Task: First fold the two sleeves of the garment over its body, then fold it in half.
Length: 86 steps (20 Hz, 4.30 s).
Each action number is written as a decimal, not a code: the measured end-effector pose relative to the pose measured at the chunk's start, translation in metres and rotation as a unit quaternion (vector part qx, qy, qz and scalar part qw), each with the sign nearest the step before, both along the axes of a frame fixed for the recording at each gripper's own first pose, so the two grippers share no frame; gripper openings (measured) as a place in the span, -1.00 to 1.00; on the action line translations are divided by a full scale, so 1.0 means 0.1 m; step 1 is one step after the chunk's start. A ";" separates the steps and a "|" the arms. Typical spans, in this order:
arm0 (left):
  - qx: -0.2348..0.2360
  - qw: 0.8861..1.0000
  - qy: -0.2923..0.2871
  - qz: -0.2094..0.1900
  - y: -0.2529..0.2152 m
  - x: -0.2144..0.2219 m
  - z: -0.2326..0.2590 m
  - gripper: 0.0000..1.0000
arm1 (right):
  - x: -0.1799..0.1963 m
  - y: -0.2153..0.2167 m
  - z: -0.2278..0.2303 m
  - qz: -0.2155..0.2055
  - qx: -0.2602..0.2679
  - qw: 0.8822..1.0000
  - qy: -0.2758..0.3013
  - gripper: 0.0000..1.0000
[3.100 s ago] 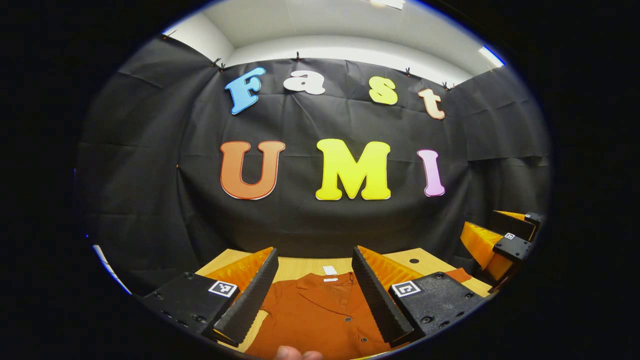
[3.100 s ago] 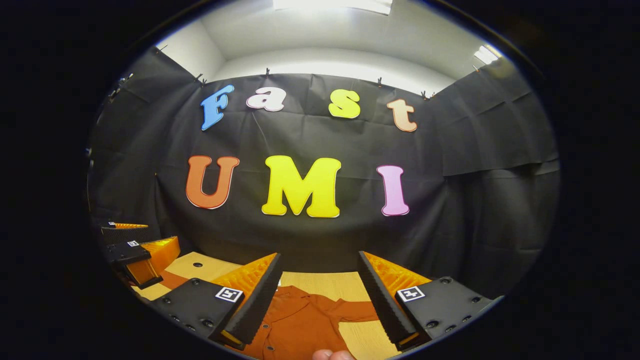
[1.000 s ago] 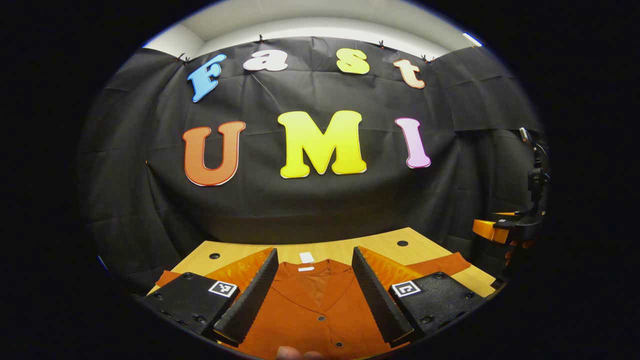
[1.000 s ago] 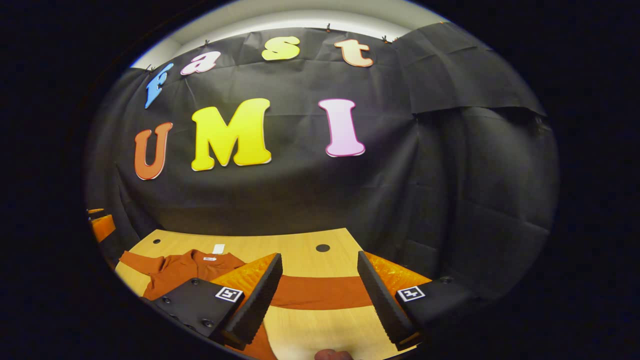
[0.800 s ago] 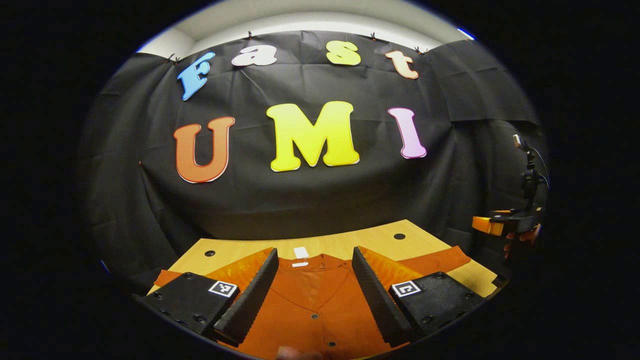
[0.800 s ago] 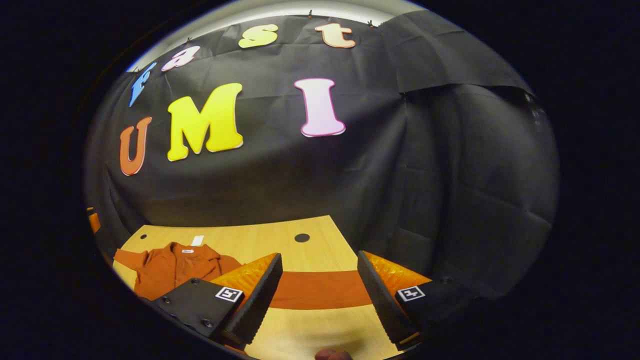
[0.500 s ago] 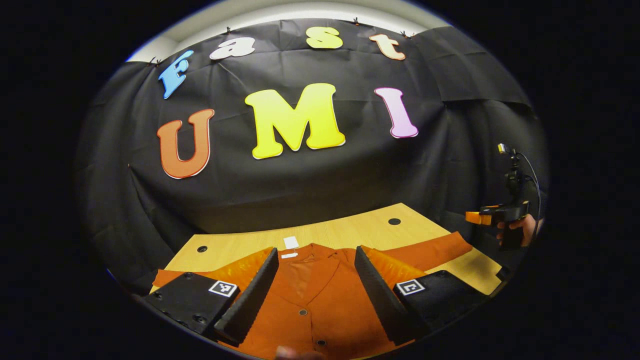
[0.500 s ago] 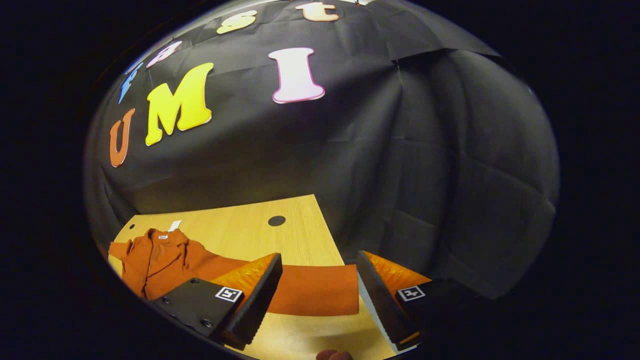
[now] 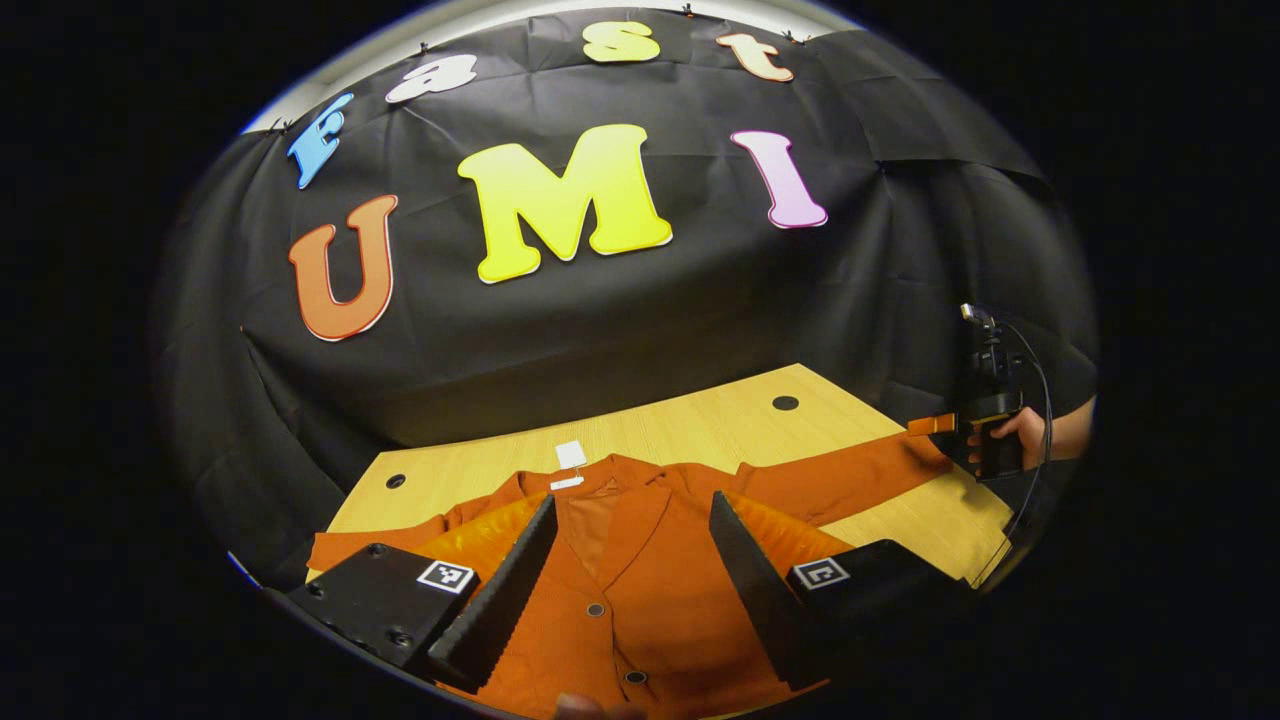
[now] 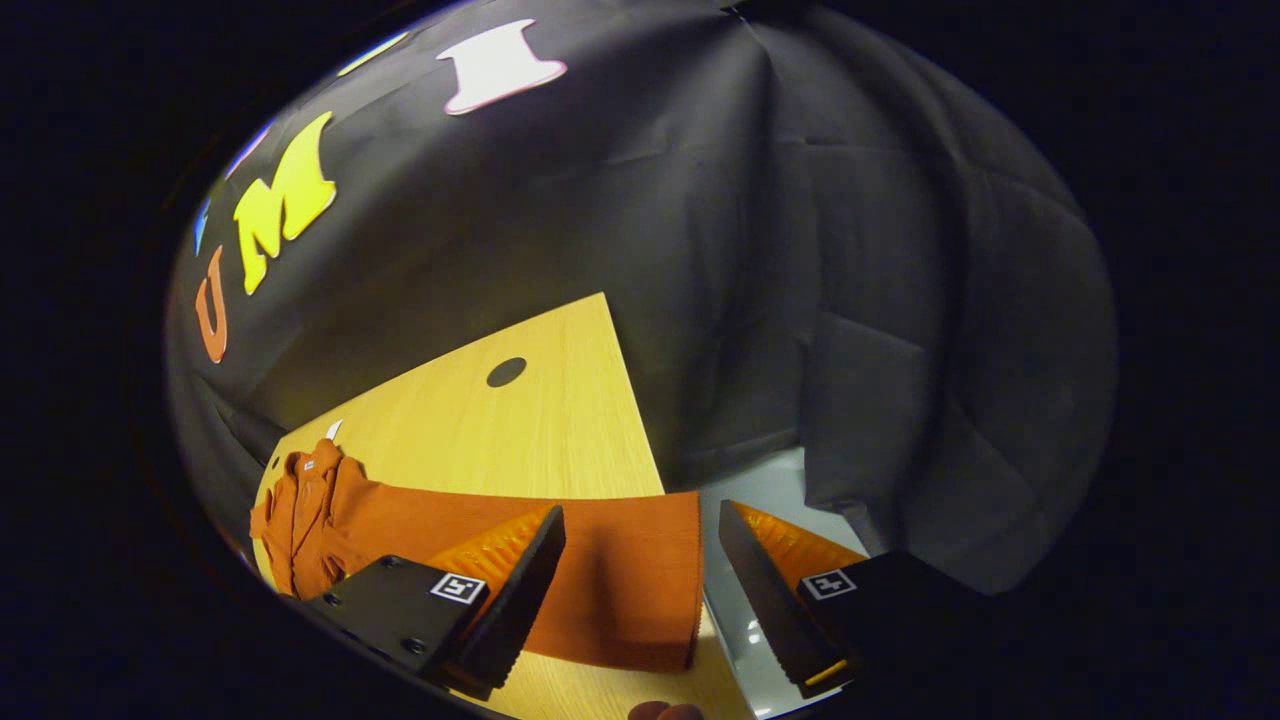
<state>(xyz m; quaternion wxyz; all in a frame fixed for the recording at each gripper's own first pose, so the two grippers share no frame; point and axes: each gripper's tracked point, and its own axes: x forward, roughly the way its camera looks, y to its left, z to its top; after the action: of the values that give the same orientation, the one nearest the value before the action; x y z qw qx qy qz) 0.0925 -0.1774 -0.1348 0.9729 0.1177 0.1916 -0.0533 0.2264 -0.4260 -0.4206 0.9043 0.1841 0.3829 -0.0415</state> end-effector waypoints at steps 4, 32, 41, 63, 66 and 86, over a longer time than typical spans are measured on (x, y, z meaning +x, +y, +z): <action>0.002 1.000 0.008 0.001 0.00 0.03 -0.03 0.99 | -0.03 0.00 -0.20 -0.016 0.040 0.999 0.024 0.89; -0.063 0.997 -0.049 0.024 1.23 0.00 0.19 0.99 | -0.10 1.49 2.13 -0.021 -0.041 0.999 -0.028 -0.94; -0.109 0.989 -0.082 0.064 2.37 -0.23 0.26 0.99 | 0.20 3.90 3.26 0.088 -0.030 0.993 -0.077 -0.95; -0.141 0.965 -0.054 0.216 4.17 -0.95 -0.09 0.94 | 0.20 7.57 0.54 0.262 -0.040 0.960 0.090 -0.94; -0.135 0.963 -0.043 0.228 4.32 -0.90 -0.16 0.94 | 0.12 7.71 0.29 0.271 -0.048 0.956 0.107 -0.94; -0.218 0.953 -0.004 0.210 6.00 0.06 -0.75 0.94 | -0.65 6.76 2.63 0.375 0.023 0.924 -0.069 0.67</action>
<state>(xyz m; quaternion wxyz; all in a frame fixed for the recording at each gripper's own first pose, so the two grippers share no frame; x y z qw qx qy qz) 0.0987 0.4227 -0.2099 0.9650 -0.1402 0.1913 0.1118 0.1614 0.2497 -0.1581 0.8738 0.0503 0.3610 0.3219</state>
